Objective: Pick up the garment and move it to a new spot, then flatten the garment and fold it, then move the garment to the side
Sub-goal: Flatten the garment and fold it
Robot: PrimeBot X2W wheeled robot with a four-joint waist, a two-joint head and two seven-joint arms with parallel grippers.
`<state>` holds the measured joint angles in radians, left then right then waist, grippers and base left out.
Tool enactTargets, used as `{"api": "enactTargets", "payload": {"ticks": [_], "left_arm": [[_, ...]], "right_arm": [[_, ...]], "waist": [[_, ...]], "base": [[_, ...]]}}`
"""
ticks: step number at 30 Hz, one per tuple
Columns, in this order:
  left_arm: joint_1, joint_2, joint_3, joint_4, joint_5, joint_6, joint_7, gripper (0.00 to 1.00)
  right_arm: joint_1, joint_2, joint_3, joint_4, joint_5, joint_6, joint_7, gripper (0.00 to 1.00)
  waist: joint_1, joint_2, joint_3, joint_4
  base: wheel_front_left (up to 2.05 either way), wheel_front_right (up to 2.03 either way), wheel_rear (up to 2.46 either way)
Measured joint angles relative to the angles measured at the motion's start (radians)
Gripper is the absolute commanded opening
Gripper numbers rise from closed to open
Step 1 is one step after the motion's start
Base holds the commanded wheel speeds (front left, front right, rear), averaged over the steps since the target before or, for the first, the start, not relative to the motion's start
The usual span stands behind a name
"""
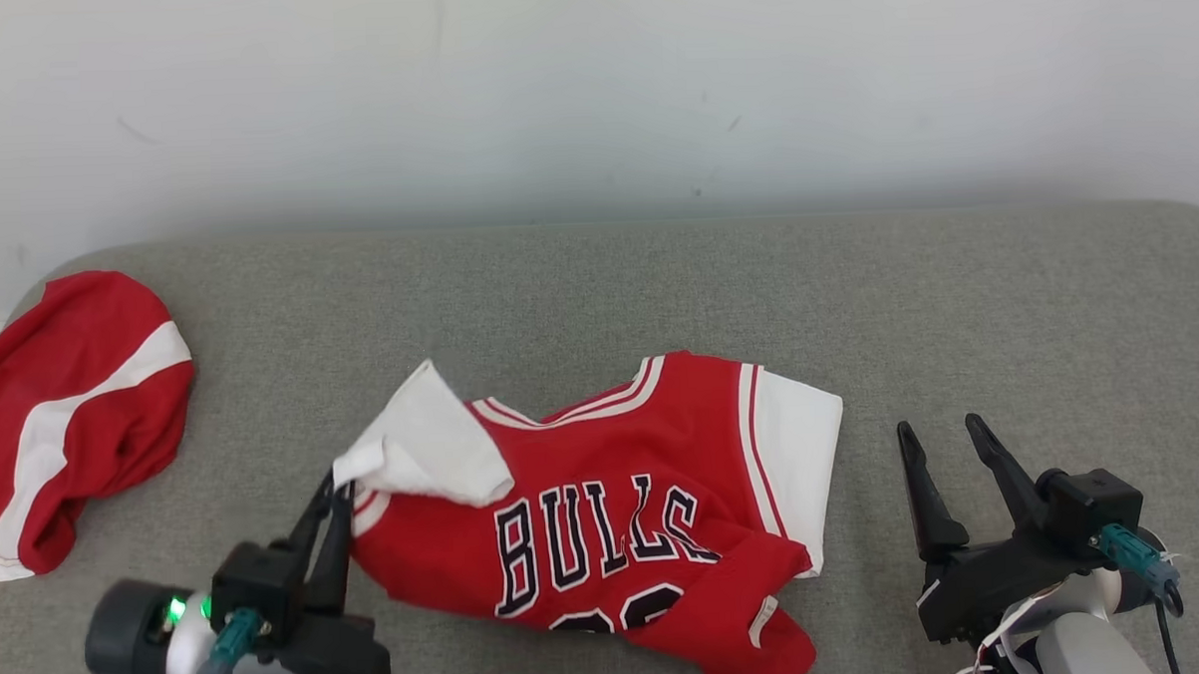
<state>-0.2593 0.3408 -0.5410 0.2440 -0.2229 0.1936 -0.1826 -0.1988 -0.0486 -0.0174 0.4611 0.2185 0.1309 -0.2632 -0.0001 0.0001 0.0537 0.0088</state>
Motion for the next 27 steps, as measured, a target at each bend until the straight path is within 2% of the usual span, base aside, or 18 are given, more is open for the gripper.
{"api": "enactTargets", "payload": {"ticks": [12, 17, 21, 27], "left_arm": [[0.132, 0.032, 0.059, -0.015, -0.08, 0.055, 0.033, 0.0], [0.167, 0.033, 0.054, 0.017, -0.117, 0.049, 0.086, 0.0], [0.174, 0.023, 0.037, 0.047, -0.135, 0.026, 0.122, 0.0], [0.176, 0.013, 0.033, 0.102, -0.159, 0.025, 0.135, 0.0]], "right_arm": [[-0.002, 0.0, -0.008, -0.002, -0.001, 0.0, 0.0, 1.0], [-0.004, 0.0, -0.012, -0.002, -0.006, 0.0, 0.0, 1.0], [-0.008, 0.0, -0.011, -0.002, -0.007, 0.0, 0.0, 1.0], [-0.014, 0.0, -0.008, 0.0, -0.007, 0.0, 0.0, 1.0]], "waist": [[0.0, -0.0001, 0.018, -0.005], [0.0, 0.0, 0.023, 0.002], [0.0002, -0.0001, 0.026, 0.009], [0.0002, -0.0001, 0.032, 0.011]], "base": [[0.0, 0.0, 0.0], [0.0, 0.0, 0.0], [0.0, 0.0, 0.0], [0.0, 0.0, 0.0]]}}
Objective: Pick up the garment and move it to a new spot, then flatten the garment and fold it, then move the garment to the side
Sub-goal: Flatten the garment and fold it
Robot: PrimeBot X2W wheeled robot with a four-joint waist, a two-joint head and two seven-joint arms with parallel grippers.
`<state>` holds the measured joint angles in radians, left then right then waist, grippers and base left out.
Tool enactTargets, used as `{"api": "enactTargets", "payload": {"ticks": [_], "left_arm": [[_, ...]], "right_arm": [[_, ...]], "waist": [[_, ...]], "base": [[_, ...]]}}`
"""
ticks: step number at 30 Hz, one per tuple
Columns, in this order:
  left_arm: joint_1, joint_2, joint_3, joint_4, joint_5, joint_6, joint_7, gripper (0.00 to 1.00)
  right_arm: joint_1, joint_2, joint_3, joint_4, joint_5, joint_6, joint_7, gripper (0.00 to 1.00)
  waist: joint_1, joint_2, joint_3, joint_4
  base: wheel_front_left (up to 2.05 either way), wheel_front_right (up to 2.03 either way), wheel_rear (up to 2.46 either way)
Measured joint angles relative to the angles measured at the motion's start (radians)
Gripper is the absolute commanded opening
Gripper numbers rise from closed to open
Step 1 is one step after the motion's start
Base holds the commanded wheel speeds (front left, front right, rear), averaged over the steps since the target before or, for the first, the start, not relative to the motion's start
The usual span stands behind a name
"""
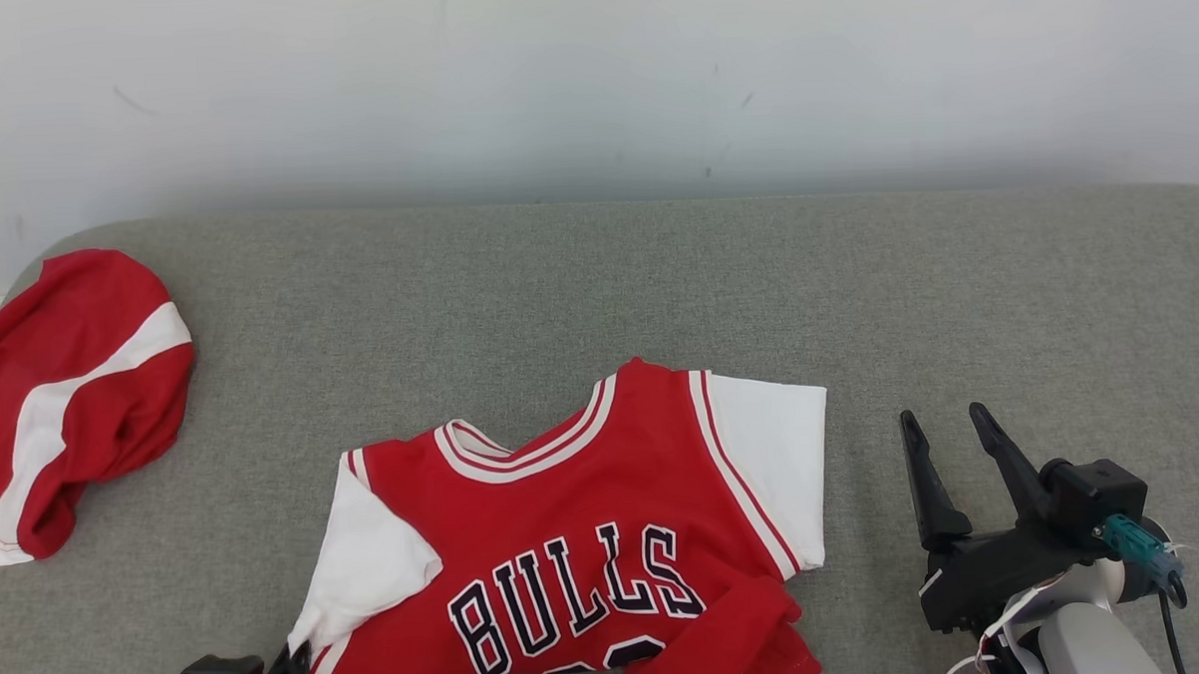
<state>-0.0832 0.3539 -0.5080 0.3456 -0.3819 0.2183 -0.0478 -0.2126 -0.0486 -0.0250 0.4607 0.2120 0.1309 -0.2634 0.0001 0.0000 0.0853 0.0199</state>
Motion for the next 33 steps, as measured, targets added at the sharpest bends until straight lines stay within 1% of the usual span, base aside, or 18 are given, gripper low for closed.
{"api": "enactTargets", "payload": {"ticks": [2, 3, 4, 5, 6, 7, 14, 16, 21, 23, 33], "left_arm": [[0.0, -0.003, 0.0, 0.01, -0.002, -0.003, -0.005, 0.0], [-0.002, -0.005, 0.005, 0.011, -0.002, 0.004, -0.017, 0.0], [-0.006, -0.006, 0.008, 0.01, 0.0, 0.012, -0.027, 0.32], [-0.011, -0.005, 0.012, 0.009, 0.004, 0.019, -0.042, 0.32], [-0.018, -0.006, 0.017, 0.007, 0.005, 0.023, -0.057, 0.47], [-0.024, -0.005, 0.019, 0.005, 0.008, 0.029, -0.067, 1.0], [-0.035, 0.007, 0.045, -0.01, 0.036, 0.081, -0.132, 1.0], [-0.036, 0.013, 0.047, -0.026, 0.042, 0.081, -0.154, 1.0], [-0.038, 0.007, 0.056, -0.078, 0.049, 0.091, -0.191, 1.0], [-0.038, 0.002, 0.054, -0.095, 0.059, 0.099, -0.198, 1.0], [-0.041, -0.027, 0.069, -0.125, 0.066, 0.099, -0.21, 1.0]], "right_arm": [[0.0, 0.0, -0.001, 0.0, 0.0, 0.0, 0.0, 1.0], [0.0, 0.0, -0.001, 0.0, 0.0, 0.0, 0.0, 1.0], [-0.001, 0.0, -0.002, 0.0, -0.002, 0.0, 0.0, 1.0], [-0.001, 0.0, -0.002, 0.0, -0.002, 0.0, 0.0, 1.0], [-0.002, 0.0, -0.002, 0.0, -0.002, 0.0, 0.0, 1.0], [-0.002, 0.0, -0.002, 0.0, -0.002, 0.0, 0.0, 1.0], [-0.002, 0.0, -0.002, 0.002, -0.002, 0.0, 0.0, 1.0], [-0.002, 0.0, -0.002, 0.003, -0.002, 0.0, 0.0, 1.0], [-0.002, 0.0, -0.003, 0.005, -0.002, 0.0, 0.0, 1.0], [-0.002, 0.0, -0.003, 0.005, -0.002, 0.0, 0.0, 1.0], [0.008, -0.002, -0.052, -0.007, -0.019, 0.0, 0.0, 1.0]], "waist": [[0.0, 0.0001, 0.001, 0.0], [0.0, 0.0, 0.002, 0.0], [0.0, 0.0001, 0.003, 0.001], [0.0, 0.0, 0.003, 0.001], [0.0, 0.0001, 0.003, 0.001], [0.0, 0.0, 0.003, 0.001], [0.0, 0.0001, -0.003, -0.006], [0.0, 0.0, -0.006, -0.008], [0.0, 0.0, -0.014, -0.013], [0.0, 0.0, -0.018, -0.016], [0.0, 0.0, -0.032, -0.048]], "base": [[0.0, 0.0, 0.0], [0.0, 0.0, 0.0], [0.0, 0.0, 0.0], [0.0, 0.0, 0.0], [0.0, 0.0, 0.0], [0.0, 0.0, 0.0], [0.0, 0.0, 0.0], [0.0, 0.0, 0.0], [0.0, 0.0, 0.0], [0.0, 0.0, 0.0], [0.0, 0.0, 0.0]]}}
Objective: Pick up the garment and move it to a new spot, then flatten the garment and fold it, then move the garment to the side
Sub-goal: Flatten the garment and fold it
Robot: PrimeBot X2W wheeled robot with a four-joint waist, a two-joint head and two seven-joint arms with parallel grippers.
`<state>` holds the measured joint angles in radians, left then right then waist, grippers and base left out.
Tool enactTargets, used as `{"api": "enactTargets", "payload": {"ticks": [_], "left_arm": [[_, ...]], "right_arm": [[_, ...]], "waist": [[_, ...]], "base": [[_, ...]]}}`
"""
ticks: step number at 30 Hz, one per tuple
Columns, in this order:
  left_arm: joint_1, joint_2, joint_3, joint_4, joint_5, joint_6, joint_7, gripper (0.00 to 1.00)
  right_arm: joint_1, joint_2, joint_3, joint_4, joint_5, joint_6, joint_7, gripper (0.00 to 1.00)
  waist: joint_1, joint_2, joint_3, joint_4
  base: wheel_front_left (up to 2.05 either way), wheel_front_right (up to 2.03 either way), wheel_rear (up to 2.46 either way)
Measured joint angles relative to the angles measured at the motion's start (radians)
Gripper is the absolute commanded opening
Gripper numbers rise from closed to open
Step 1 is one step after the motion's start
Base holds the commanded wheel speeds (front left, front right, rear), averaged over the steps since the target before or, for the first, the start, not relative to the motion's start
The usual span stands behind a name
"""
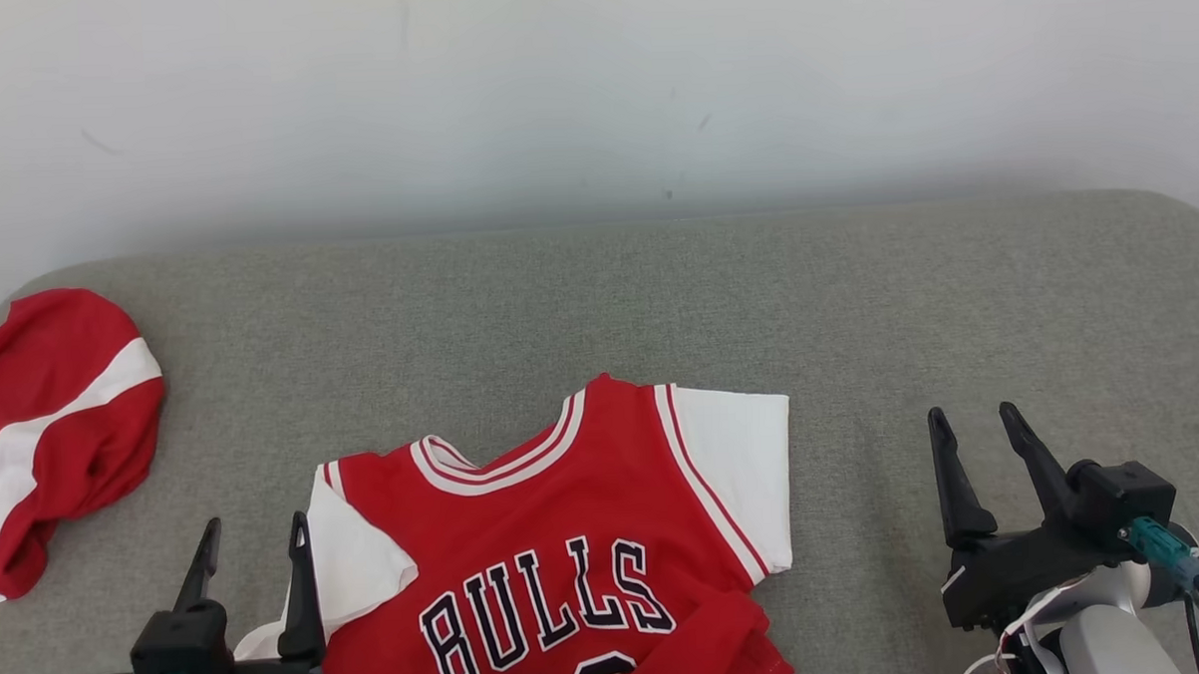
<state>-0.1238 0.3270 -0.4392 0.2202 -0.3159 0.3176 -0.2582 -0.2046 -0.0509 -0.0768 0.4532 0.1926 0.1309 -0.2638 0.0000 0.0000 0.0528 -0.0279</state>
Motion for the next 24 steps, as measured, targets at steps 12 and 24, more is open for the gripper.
{"api": "enactTargets", "payload": {"ticks": [12, 24], "left_arm": [[-0.027, -0.017, -0.001, 0.024, 0.007, -0.095, -0.002, 1.0], [-0.198, -0.042, -0.063, 0.177, -0.042, -0.283, 0.04, 1.0]], "right_arm": [[0.0, 0.0, 0.006, -0.012, -0.004, 0.0, 0.009, 1.0], [-0.015, 0.001, 0.011, -0.012, -0.003, 0.0, 0.01, 1.0]], "waist": [[0.0, 0.0, 0.011, -0.049], [0.0, 0.0, 0.032, -0.128]], "base": [[0.0, 0.0, 0.0], [0.0, 0.0, 0.0]]}}
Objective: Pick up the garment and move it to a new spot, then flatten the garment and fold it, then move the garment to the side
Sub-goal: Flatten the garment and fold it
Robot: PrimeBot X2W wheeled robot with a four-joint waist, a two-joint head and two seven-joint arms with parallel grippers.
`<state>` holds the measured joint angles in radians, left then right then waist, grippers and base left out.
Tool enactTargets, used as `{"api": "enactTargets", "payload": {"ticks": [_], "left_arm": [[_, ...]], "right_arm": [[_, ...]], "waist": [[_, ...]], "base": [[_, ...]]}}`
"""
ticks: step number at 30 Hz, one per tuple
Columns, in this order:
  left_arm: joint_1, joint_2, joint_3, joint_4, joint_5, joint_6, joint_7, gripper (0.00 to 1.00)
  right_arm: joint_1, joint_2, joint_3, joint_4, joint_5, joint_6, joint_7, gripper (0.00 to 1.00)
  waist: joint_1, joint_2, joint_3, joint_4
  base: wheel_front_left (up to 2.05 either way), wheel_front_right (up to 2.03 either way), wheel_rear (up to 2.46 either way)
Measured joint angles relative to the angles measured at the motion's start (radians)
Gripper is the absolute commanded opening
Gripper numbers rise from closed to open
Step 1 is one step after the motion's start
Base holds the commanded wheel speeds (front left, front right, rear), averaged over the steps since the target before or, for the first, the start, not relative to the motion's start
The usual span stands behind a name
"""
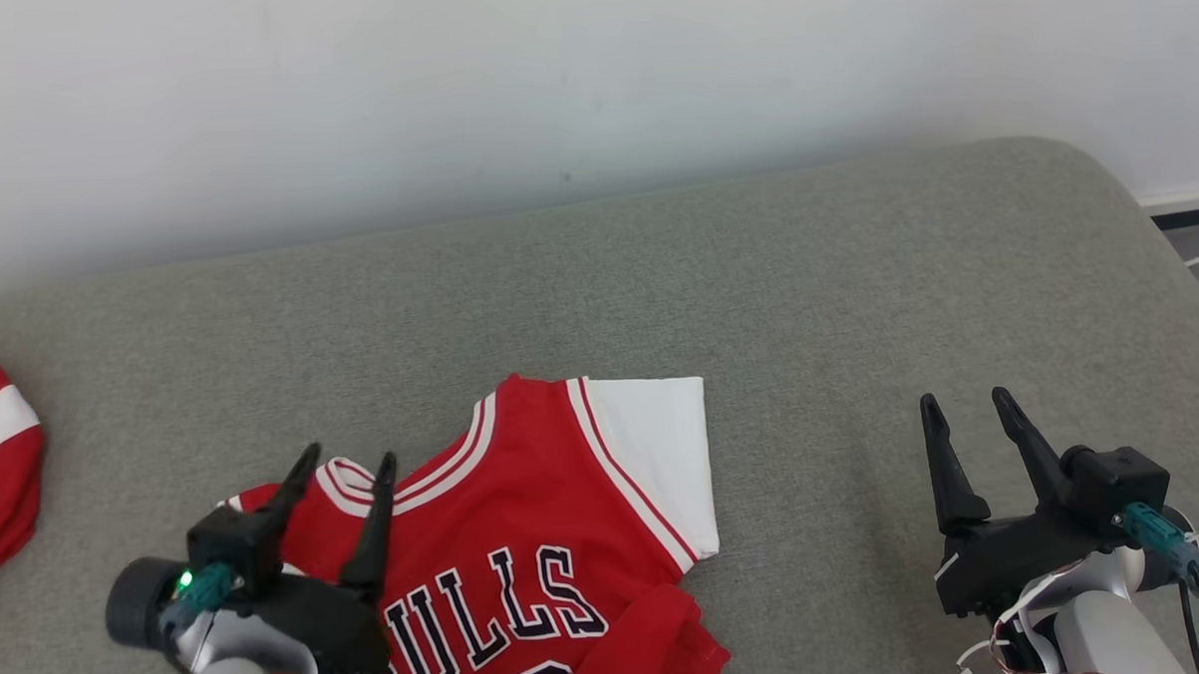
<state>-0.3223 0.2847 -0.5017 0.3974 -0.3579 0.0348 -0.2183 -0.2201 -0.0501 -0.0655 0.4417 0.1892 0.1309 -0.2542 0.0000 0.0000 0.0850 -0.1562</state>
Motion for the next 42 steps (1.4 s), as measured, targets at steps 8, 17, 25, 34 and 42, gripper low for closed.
{"api": "enactTargets", "payload": {"ticks": [8, 17, 25, 34, 42], "left_arm": [[-0.143, -0.023, -0.059, 0.148, -0.055, -0.13, 0.118, 1.0], [-0.241, -0.029, -0.105, 0.289, -0.101, -0.158, 0.162, 1.0], [-0.296, -0.034, -0.179, 0.374, -0.161, -0.164, 0.242, 1.0], [-0.338, -0.021, -0.254, 0.411, -0.199, -0.164, 0.245, 0.0], [-0.389, -0.015, -0.278, 0.431, -0.175, -0.159, 0.14, 0.0]], "right_arm": [[-0.02, 0.001, 0.013, 0.01, 0.011, 0.0, -0.001, 1.0], [-0.04, 0.001, 0.018, 0.026, 0.029, 0.0, -0.003, 1.0], [-0.05, 0.001, 0.027, 0.034, 0.039, 0.0, -0.006, 1.0], [-0.051, 0.001, 0.024, 0.026, 0.041, 0.0, -0.007, 1.0], [-0.046, 0.001, 0.032, 0.021, 0.042, 0.0, -0.009, 1.0]], "waist": [[0.0001, 0.0, 0.021, -0.045], [0.0, 0.0, 0.047, -0.093], [0.0, 0.0, 0.065, -0.125], [0.0, 0.0, 0.072, -0.129], [-0.0001, 0.0, 0.059, -0.11]], "base": [[0.0, 0.0, 0.0], [0.0, 0.0, 0.0], [0.0, 0.0, 0.0], [0.0, 0.0, 0.0], [0.0, 0.0, 0.0]]}}
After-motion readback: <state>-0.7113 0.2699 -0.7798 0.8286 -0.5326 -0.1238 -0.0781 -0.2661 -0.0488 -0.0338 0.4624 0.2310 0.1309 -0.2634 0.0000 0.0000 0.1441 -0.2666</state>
